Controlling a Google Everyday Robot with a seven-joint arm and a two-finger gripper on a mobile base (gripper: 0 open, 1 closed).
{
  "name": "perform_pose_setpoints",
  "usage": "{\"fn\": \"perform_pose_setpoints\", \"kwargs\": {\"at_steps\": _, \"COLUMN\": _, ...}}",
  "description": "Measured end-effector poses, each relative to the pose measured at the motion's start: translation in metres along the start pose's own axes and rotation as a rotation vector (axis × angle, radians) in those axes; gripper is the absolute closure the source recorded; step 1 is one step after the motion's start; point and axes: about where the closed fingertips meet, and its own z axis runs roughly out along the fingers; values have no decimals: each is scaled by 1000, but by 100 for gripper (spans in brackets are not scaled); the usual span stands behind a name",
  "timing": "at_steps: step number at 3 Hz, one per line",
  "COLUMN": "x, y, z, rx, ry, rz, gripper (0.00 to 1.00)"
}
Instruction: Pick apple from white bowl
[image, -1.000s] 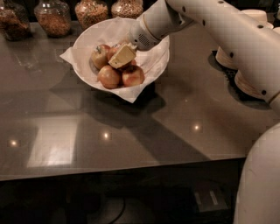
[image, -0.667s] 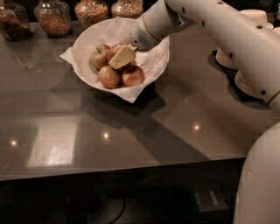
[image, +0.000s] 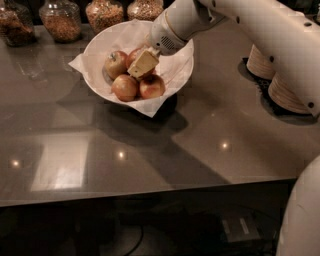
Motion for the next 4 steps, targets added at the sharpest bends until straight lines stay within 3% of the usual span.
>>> {"fn": "perform_pose_setpoints", "kwargs": {"at_steps": 2, "x": -15, "y": 6, "z": -46, "rx": 26, "ry": 23, "rz": -117, "gripper": 100}}
{"fn": "perform_pose_setpoints", "kwargs": {"at_steps": 4, "x": -16, "y": 12, "z": -79, "rx": 10, "ry": 87, "rz": -234, "gripper": 100}}
